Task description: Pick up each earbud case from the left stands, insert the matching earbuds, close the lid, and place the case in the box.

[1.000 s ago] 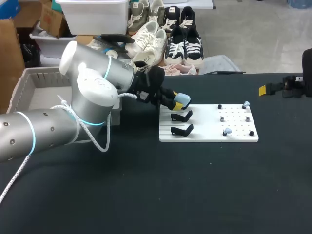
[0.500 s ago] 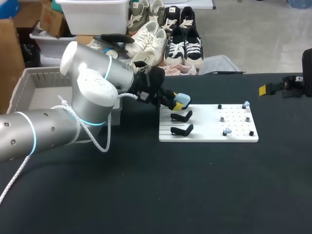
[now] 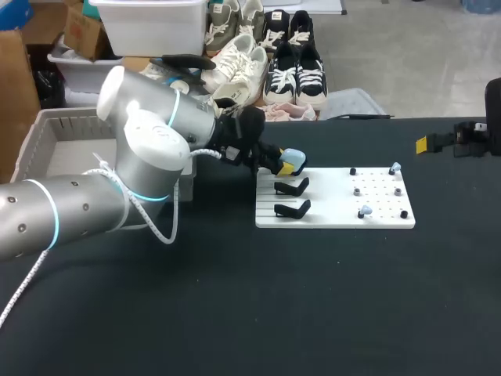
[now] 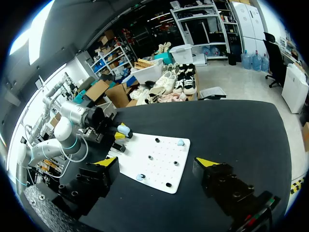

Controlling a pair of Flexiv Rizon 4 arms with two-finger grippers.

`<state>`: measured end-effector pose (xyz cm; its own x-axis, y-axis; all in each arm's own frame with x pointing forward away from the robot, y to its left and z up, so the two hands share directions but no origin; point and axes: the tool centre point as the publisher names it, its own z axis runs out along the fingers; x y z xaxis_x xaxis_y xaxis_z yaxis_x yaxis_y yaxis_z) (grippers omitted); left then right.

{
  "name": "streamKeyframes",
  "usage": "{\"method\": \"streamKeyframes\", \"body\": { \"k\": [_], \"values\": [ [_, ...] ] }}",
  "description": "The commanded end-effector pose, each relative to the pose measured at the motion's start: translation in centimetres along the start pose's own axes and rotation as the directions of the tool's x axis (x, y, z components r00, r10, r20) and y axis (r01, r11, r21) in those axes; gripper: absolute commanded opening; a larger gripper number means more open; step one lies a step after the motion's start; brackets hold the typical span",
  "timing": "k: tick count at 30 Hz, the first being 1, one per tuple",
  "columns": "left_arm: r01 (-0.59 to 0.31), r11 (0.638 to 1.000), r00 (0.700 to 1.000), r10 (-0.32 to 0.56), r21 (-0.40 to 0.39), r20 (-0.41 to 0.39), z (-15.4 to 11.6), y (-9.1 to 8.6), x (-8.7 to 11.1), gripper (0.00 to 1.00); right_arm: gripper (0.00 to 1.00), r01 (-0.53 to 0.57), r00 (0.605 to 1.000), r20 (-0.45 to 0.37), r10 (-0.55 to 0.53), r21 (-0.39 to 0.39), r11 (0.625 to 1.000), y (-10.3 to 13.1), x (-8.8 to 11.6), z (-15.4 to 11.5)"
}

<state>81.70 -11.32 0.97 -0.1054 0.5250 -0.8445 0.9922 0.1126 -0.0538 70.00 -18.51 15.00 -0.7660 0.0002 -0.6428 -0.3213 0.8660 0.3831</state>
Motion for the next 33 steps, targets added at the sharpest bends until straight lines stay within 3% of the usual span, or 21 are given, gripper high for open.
{"method": "streamKeyframes", "body": {
  "k": [1,16,26,33],
  "values": [
    [0.000,1.000,1.000,0.000,0.009,-0.001,0.2,0.3,0.0,0.01,1.00,0.000,1.000,0.000,0.000,0.000,1.000,0.0,0.0,0.0],
    [-0.011,1.000,1.000,0.011,-0.006,0.017,-0.5,0.2,-0.9,0.00,1.00,0.000,1.000,0.000,0.000,0.000,1.000,0.0,0.0,0.0],
    [-0.014,0.999,0.999,0.016,-0.040,0.047,-1.9,-0.4,-3.4,0.00,1.00,0.000,1.000,0.000,0.000,0.000,1.000,0.0,0.0,0.0],
    [-0.018,0.998,0.997,0.022,-0.058,0.071,-2.4,-1.4,-5.5,0.00,1.00,0.081,0.995,-0.059,-0.086,-0.078,0.994,0.9,-1.9,2.4]
  ]
}}
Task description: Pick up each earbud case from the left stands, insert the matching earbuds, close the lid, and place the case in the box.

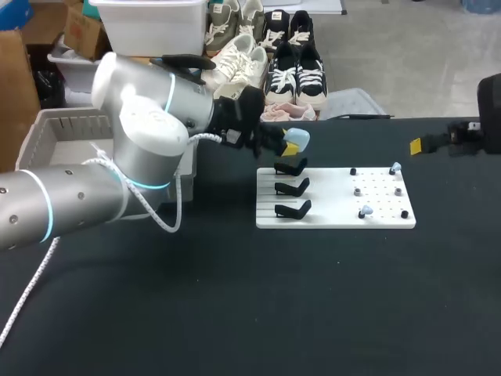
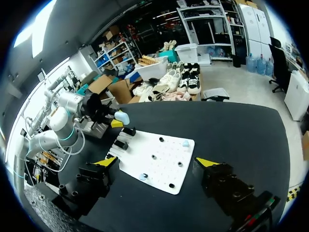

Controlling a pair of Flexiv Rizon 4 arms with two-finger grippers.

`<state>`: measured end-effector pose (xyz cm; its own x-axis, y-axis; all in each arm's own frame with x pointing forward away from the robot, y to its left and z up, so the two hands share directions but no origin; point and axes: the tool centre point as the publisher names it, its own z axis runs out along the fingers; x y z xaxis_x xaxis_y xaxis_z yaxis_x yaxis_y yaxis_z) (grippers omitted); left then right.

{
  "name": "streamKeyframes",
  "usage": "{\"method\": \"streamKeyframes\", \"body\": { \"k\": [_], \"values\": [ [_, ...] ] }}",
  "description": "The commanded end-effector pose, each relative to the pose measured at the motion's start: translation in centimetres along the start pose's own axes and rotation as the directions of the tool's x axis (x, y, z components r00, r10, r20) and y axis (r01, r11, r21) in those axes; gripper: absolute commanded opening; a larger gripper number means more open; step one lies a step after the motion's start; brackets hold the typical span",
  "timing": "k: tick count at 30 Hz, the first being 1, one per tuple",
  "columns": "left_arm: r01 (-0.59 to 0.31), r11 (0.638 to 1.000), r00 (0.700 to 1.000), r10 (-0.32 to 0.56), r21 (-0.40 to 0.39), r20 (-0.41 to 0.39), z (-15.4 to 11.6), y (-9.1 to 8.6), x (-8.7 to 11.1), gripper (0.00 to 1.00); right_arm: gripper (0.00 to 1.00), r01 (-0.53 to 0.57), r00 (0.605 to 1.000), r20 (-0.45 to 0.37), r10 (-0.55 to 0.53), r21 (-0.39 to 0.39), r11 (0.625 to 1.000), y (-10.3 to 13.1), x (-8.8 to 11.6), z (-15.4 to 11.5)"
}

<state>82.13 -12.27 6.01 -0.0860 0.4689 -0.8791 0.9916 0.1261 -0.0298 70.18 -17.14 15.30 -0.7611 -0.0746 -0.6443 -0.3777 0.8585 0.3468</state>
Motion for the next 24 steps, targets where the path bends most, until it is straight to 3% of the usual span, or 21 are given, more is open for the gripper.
{"method": "streamKeyframes", "body": {
  "k": [1,12,24],
  "values": [
    [-0.008,0.999,1.000,0.009,-0.034,0.005,-0.5,-1.5,-1.0,0.00,1.00,0.028,0.999,-0.035,-0.030,-0.071,0.997,-0.3,-1.8,2.1],
    [-0.023,0.999,0.999,0.024,-0.044,0.030,1.3,-2.8,-5.2,0.00,1.00,0.109,0.985,-0.120,-0.126,-0.141,0.984,2.1,-3.0,6.0],
    [-0.057,0.998,0.998,0.058,-0.018,0.040,2.8,-4.2,-6.9,0.00,1.00,0.132,0.975,-0.151,-0.163,-0.197,0.971,3.4,-3.0,8.5]
  ]
}}
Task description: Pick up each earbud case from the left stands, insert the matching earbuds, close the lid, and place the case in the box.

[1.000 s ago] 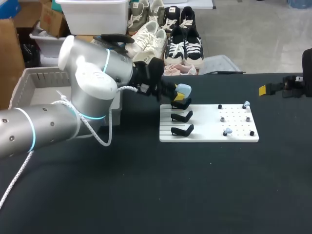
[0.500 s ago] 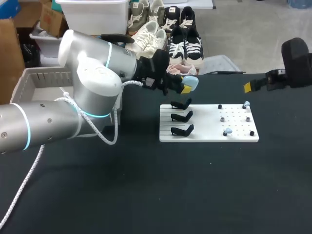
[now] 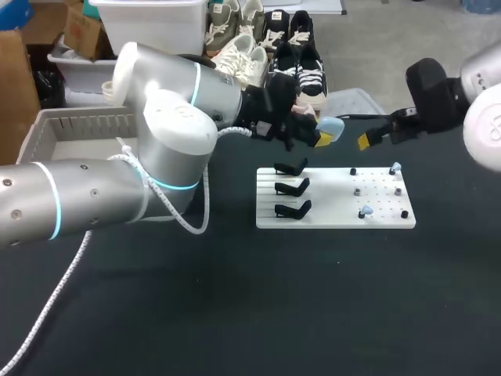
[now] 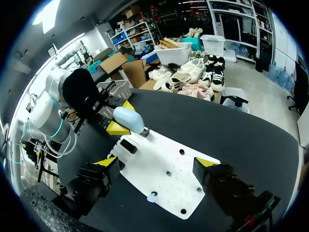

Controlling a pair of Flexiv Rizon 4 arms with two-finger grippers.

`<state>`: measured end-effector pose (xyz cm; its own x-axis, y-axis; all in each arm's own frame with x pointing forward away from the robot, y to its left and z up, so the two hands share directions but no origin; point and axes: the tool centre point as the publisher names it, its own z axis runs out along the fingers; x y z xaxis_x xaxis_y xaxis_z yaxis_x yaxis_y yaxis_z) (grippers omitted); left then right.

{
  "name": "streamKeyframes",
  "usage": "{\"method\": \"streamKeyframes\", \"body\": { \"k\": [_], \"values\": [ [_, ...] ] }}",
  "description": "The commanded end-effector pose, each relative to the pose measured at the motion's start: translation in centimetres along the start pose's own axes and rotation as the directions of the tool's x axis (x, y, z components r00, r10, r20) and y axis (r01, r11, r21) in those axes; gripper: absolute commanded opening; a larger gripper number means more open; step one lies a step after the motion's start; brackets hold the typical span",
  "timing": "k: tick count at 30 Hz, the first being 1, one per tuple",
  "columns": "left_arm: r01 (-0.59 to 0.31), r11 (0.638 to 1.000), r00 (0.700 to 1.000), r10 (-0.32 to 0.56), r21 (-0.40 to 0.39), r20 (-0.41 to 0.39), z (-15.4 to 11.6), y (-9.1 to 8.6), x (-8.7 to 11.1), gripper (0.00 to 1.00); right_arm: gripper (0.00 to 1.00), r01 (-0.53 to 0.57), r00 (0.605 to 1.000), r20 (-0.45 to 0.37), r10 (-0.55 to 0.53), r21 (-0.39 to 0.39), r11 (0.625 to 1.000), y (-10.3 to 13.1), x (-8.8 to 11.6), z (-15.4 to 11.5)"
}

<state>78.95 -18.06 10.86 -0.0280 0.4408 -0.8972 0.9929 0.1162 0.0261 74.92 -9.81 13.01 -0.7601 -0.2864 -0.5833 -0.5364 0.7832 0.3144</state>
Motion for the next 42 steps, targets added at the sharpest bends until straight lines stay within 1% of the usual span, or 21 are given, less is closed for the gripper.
{"method": "streamKeyframes", "body": {
  "k": [1,14,42],
  "values": [
    [-0.005,1.000,1.000,0.005,0.003,0.003,0.4,-0.2,-0.3,0.00,1.00,0.002,1.000,-0.003,-0.003,-0.102,0.995,-0.4,-0.4,0.7],
    [-0.012,0.999,1.000,0.012,0.037,0.006,1.3,-1.3,-0.6,0.00,1.00,0.014,1.000,-0.009,-0.015,-0.118,0.993,-0.1,-0.7,1.1],
    [-0.028,0.996,1.000,0.027,0.081,0.014,1.7,-3.0,-1.0,0.00,1.00,0.019,1.000,-0.006,-0.020,-0.122,0.992,-0.4,-1.1,1.3]
  ]
}}
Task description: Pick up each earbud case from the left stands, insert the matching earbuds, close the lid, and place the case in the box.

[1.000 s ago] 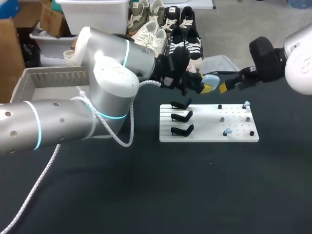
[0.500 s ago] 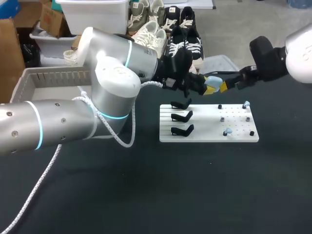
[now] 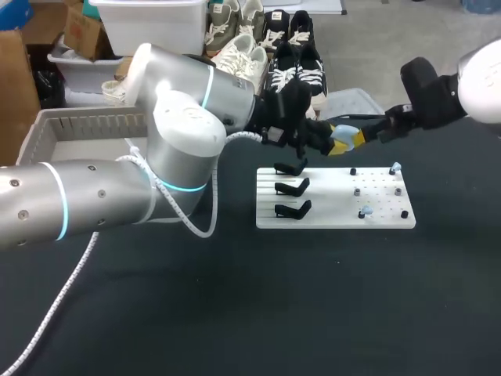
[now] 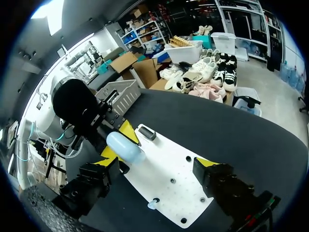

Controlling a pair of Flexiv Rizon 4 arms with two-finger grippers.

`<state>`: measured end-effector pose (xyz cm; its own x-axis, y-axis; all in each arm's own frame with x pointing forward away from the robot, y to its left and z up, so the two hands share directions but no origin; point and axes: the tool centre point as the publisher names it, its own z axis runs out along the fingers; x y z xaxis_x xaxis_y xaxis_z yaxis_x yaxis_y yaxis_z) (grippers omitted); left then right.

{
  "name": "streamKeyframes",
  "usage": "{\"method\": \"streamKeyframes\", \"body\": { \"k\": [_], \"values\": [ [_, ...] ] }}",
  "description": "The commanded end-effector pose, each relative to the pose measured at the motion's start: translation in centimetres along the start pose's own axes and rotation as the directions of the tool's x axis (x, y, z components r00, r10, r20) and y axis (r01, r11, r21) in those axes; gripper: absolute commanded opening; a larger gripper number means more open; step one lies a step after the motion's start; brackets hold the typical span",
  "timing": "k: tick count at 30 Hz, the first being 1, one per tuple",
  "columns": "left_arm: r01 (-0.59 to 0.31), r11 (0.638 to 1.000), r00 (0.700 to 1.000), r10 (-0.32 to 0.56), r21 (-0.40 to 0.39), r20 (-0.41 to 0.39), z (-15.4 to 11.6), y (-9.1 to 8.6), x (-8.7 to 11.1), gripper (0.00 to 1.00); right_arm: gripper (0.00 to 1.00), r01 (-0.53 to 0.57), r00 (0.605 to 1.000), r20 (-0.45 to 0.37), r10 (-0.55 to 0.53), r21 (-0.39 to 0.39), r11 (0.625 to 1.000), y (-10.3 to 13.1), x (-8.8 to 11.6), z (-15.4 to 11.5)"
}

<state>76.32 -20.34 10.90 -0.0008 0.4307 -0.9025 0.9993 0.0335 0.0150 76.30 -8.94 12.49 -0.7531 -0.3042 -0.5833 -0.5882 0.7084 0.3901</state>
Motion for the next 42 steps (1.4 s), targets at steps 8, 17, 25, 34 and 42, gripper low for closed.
{"method": "streamKeyframes", "body": {
  "k": [8,17,25,34,42],
  "values": [
    [-0.004,1.000,1.000,0.004,0.009,0.003,-0.1,-0.5,0.1,0.00,1.00,0.017,1.000,0.007,-0.017,0.011,1.000,-0.1,-0.7,-0.9],
    [-0.002,1.000,1.000,0.001,0.028,0.025,-0.7,-1.4,0.4,0.00,1.00,0.031,0.998,0.044,-0.035,0.084,0.996,0.0,-1.3,-4.0],
    [-0.008,0.998,0.991,-0.001,0.061,0.136,-1.8,-2.0,0.2,0.00,1.00,-0.010,1.000,-0.025,0.018,0.271,0.962,0.1,0.1,-7.0],
    [-0.025,0.998,0.971,0.010,0.059,0.239,-2.5,-2.6,-0.7,0.00,1.00,-0.037,0.994,-0.089,0.071,0.338,0.940,0.4,2.2,-8.2],
    [-0.002,1.000,0.967,-0.004,0.025,0.256,-2.7,-3.4,-0.1,0.00,1.00,-0.068,0.991,-0.084,0.101,0.329,0.942,0.3,3.7,-8.3]
  ]
}}
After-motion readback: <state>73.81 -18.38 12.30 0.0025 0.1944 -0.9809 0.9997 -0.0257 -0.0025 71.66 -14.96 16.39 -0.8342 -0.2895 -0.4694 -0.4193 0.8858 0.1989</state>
